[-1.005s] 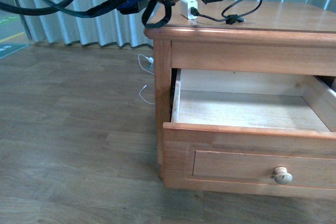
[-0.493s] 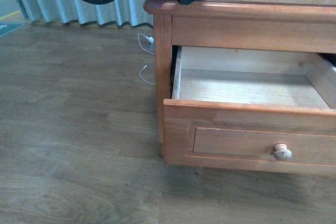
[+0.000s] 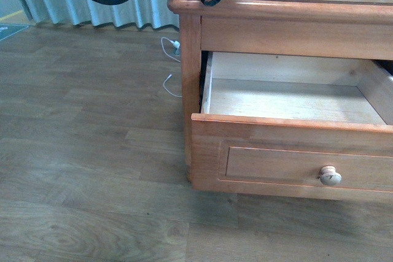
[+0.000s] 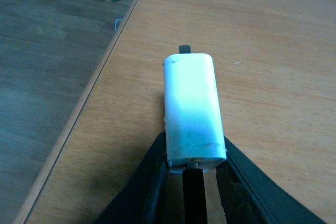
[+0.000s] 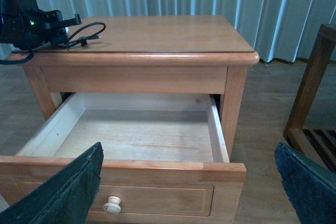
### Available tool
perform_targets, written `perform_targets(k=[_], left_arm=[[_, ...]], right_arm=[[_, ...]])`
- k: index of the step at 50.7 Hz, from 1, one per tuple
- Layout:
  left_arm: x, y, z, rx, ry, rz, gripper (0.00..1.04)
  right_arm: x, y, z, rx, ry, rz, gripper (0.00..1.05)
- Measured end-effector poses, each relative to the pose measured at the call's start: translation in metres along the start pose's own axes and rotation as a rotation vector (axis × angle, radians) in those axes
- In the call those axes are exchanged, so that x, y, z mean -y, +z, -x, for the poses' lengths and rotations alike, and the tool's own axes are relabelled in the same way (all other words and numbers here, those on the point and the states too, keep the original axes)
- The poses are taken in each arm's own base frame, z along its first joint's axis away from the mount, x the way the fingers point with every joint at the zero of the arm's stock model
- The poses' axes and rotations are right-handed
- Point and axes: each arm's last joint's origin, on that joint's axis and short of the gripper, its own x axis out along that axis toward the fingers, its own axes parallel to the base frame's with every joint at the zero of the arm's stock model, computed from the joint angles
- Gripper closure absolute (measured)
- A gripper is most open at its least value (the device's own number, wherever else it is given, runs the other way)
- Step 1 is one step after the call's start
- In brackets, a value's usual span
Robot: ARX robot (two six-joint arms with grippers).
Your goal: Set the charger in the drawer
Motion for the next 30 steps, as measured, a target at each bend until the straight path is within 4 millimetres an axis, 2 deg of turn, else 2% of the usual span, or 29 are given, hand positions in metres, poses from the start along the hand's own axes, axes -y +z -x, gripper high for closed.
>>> perform_targets(k=[2,12,19,21,24,30], left_arm=[[-0.001,-0.001,0.002,0.009,-0.003,-0.002,0.81],[-0.007,0.005,0.028,0.064,-0.056,-0.024,0.82],[-0.003,0.010,0.079,0.116,-0.176,-0.055,0.82],[0.002,0.003,0.098,0.120,-0.221,-0.067,0.82],[0.006,-0.008,0.114,0.107,-0.266,-0.079,0.82],[0.012,-0.037,0.134,0.053,-0.318,-0.113,0.82]], right_arm=[[0.000,0.000,0.000,0.000,0.000,0.000,0.08],[0.000,0.000,0.000,0.000,0.000,0.000,0.08],[0.000,0.000,0.000,0.000,0.000,0.000,0.08],[0.000,0.000,0.000,0.000,0.000,0.000,0.08],[0.000,0.000,0.000,0.000,0.000,0.000,0.08],[0.000,0.000,0.000,0.000,0.000,0.000,0.08]])
